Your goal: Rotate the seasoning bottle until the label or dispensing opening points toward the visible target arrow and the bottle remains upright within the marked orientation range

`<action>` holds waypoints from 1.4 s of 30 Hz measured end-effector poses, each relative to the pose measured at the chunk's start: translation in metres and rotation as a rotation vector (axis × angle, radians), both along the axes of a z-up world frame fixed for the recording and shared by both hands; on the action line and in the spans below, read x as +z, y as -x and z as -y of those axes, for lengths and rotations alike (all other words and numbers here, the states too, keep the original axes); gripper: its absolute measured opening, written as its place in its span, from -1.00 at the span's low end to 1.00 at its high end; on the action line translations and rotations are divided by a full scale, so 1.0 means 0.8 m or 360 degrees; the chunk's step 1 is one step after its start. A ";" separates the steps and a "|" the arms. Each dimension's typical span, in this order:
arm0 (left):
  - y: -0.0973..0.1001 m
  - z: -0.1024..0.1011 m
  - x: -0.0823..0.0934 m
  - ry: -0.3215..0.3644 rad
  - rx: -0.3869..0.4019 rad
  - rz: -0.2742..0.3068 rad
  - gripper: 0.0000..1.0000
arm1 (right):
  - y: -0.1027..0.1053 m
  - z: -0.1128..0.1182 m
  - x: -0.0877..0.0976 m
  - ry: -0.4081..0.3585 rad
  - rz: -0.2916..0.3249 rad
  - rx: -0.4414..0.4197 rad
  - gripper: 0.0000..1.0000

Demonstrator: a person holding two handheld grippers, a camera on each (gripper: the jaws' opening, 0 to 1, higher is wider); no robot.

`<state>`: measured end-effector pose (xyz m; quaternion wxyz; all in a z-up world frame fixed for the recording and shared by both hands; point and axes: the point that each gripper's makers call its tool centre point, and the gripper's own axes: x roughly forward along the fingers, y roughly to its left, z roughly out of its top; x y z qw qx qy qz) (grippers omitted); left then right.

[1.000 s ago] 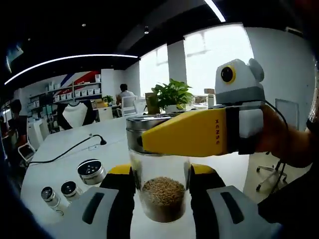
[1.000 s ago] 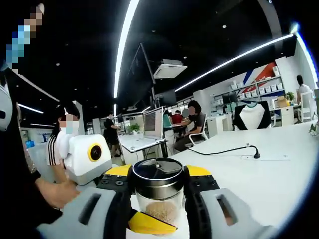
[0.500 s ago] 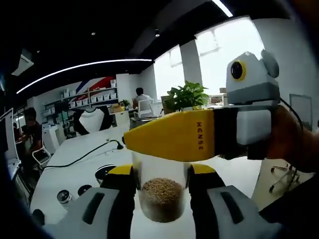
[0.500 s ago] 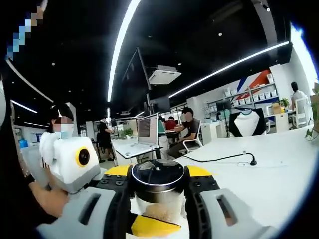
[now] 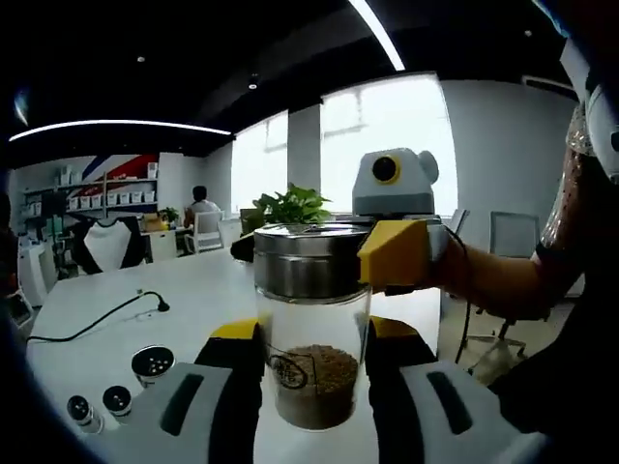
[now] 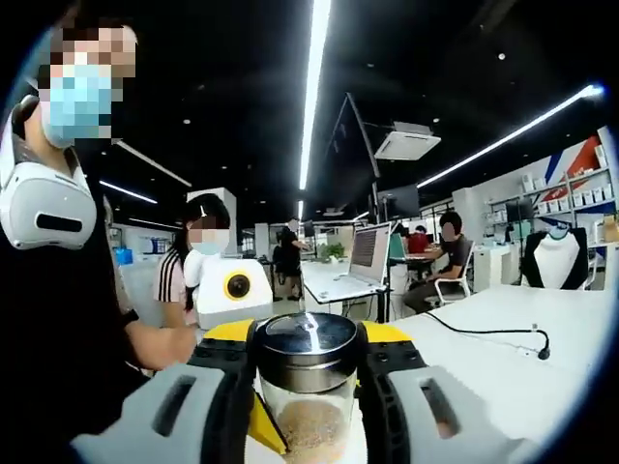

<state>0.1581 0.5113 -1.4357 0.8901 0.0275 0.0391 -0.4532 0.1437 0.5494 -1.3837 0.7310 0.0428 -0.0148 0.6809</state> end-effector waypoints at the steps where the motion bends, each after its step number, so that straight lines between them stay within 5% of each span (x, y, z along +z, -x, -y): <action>1: -0.003 0.000 0.001 0.0028 0.0053 -0.0022 -0.14 | -0.003 0.001 0.001 -0.0020 -0.0006 -0.0018 -0.24; 4: -0.017 -0.010 -0.006 0.0010 0.0234 -0.0057 -0.15 | -0.020 0.001 -0.006 -0.0006 0.0005 -0.0218 -0.26; 8: -0.035 -0.033 -0.025 -0.0144 0.0517 -0.0073 -0.15 | -0.035 -0.006 -0.022 0.0061 0.0019 -0.0514 -0.28; 14: -0.033 -0.036 -0.034 -0.0111 0.0618 -0.0105 -0.15 | -0.033 -0.023 -0.030 0.0155 0.0115 -0.0805 -0.26; 20: -0.029 -0.041 -0.024 -0.0117 0.0566 -0.0045 -0.15 | -0.030 -0.020 -0.021 0.0051 -0.0010 -0.0654 -0.28; 26: -0.020 -0.030 -0.022 -0.0099 0.0400 -0.0052 -0.16 | -0.018 -0.014 -0.021 0.0116 0.0053 -0.0435 -0.28; 33: -0.004 -0.003 -0.022 -0.0043 0.0152 -0.0093 -0.14 | 0.009 -0.001 -0.018 0.0050 0.0077 -0.0097 -0.28; 39: -0.007 0.003 -0.033 -0.0160 0.0217 -0.0074 -0.15 | 0.008 0.007 -0.029 0.0082 0.0063 -0.0036 -0.27; 42: -0.015 -0.003 -0.035 -0.0183 0.0345 -0.0087 -0.15 | -0.006 0.010 -0.032 0.0041 -0.0033 -0.0165 -0.27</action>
